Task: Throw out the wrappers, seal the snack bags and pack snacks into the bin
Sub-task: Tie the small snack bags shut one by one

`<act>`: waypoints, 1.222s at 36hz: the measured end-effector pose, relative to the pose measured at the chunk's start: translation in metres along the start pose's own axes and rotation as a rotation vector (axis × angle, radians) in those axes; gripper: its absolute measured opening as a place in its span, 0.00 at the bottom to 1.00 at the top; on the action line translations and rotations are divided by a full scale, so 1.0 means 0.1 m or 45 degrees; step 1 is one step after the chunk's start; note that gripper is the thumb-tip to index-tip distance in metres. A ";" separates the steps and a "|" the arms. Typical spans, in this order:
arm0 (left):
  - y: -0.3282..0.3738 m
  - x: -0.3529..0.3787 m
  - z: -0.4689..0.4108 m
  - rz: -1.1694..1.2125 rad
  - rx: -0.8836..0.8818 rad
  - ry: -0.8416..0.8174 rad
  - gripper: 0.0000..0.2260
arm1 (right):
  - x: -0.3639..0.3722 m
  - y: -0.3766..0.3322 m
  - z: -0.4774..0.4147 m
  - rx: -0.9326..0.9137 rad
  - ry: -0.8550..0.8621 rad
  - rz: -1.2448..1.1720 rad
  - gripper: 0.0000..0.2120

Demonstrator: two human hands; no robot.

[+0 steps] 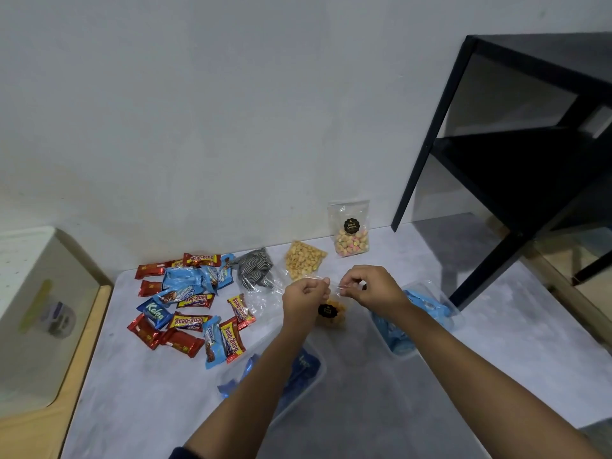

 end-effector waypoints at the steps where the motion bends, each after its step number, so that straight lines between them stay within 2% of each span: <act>1: 0.00 0.00 -0.01 0.007 -0.007 -0.028 0.07 | 0.00 0.00 0.00 0.006 -0.003 0.001 0.02; 9: 0.05 -0.05 -0.10 0.010 -0.003 -0.171 0.08 | 0.00 -0.09 0.00 0.122 -0.138 -0.185 0.04; 14: 0.03 -0.07 -0.11 -0.045 0.044 -0.259 0.02 | 0.03 -0.14 -0.04 0.216 -0.161 -0.200 0.04; 17: 0.03 -0.10 -0.13 -0.120 0.066 -0.296 0.05 | 0.03 -0.15 -0.05 0.303 -0.190 -0.231 0.05; 26: 0.04 -0.09 -0.16 -0.235 0.075 -0.201 0.11 | 0.08 -0.16 -0.07 0.395 -0.066 -0.276 0.08; 32: 0.07 -0.04 -0.19 -0.204 0.030 -0.125 0.09 | 0.11 -0.08 -0.13 0.315 0.073 -0.340 0.08; 36: 0.08 -0.02 -0.21 -0.172 0.034 -0.077 0.06 | 0.05 0.01 -0.13 0.237 -0.077 -0.383 0.03; 38: 0.07 -0.01 -0.20 -0.163 0.054 -0.068 0.05 | 0.01 0.10 -0.14 0.192 -0.155 -0.305 0.07; 40: 0.05 0.03 -0.21 -0.199 0.078 -0.036 0.05 | -0.01 0.17 -0.18 0.093 -0.154 -0.262 0.07; 42: 0.02 0.05 -0.22 -0.360 0.218 0.074 0.02 | -0.03 0.21 -0.25 0.014 -0.101 -0.201 0.07; 44: -0.07 0.06 -0.27 -0.675 0.474 0.227 0.14 | -0.05 0.24 -0.34 -0.065 -0.043 -0.126 0.09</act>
Point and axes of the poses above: each hand's wrist, its own z-axis away from the middle knuckle, its own x-axis out of the palm, y = z × x, the point moved 2 cm from there along -z, towards the middle knuckle, and after that the axes turned 12 degrees about -z, right-handed, at the moved point
